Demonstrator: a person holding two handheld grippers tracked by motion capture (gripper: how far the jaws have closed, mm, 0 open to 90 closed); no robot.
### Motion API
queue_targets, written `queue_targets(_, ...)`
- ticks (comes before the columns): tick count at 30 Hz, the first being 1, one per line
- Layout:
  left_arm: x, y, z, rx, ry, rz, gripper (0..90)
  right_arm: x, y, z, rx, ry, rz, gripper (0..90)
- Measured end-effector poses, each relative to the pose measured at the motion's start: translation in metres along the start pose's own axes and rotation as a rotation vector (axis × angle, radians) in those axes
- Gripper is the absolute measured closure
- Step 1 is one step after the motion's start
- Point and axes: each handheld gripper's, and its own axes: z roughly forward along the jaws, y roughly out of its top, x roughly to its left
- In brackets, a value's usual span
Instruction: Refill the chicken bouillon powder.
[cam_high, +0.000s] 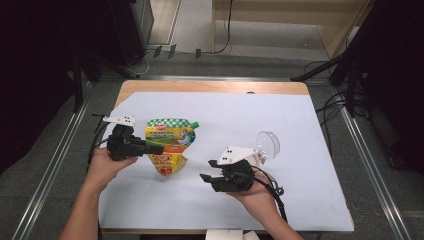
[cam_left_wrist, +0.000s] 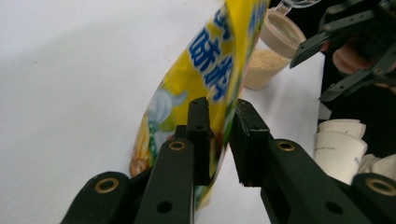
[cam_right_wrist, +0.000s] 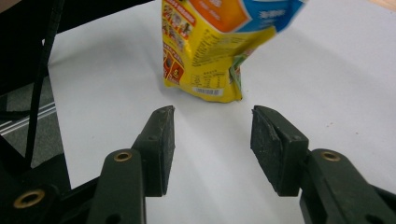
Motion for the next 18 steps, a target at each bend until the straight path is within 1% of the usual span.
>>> queue_targets(2,0.000,0.000,-0.001,-0.006,0.001,-0.003,72.3,-0.002,0.000,0.000,0.007,0.000,0.000,51.2)
queue_targets(6,-0.001,0.000,-0.003,-0.014,0.005,0.009,66.1,-0.005,0.000,0.000,0.016,0.002,0.006,51.2)
queue_targets(7,-0.002,0.001,-0.005,-0.022,0.005,0.027,65.0,-0.005,0.000,0.000,0.017,0.001,0.006,51.2)
queue_targets(8,-0.003,0.001,-0.005,-0.028,0.010,0.037,63.1,-0.006,0.001,-0.001,0.016,0.003,0.012,51.2)
queue_targets(9,-0.004,0.002,-0.005,-0.032,0.015,0.051,59.6,-0.008,0.001,-0.003,0.012,-0.003,0.013,51.0)
queue_targets(10,-0.005,0.003,-0.005,-0.031,0.018,0.054,59.6,-0.008,0.001,-0.003,0.012,-0.003,0.013,51.0)
queue_targets(12,-0.006,0.004,-0.006,-0.024,0.026,0.052,57.2,-0.011,0.002,-0.006,0.007,-0.005,0.028,50.8)
queue_targets(13,-0.006,0.004,-0.007,-0.022,0.025,0.049,55.8,-0.015,0.003,-0.009,-0.001,-0.007,0.039,50.8)
queue_targets(14,-0.006,0.004,-0.008,-0.019,0.028,0.049,55.8,-0.015,0.003,-0.009,-0.001,-0.007,0.039,50.8)
queue_targets(16,-0.007,0.003,-0.011,-0.021,0.033,0.051,52.6,-0.018,0.004,-0.012,-0.008,-0.010,0.051,50.9)
queue_targets(18,-0.007,0.003,-0.016,-0.033,0.038,0.049,50.3,-0.021,0.004,-0.015,-0.013,-0.016,0.057,51.0)
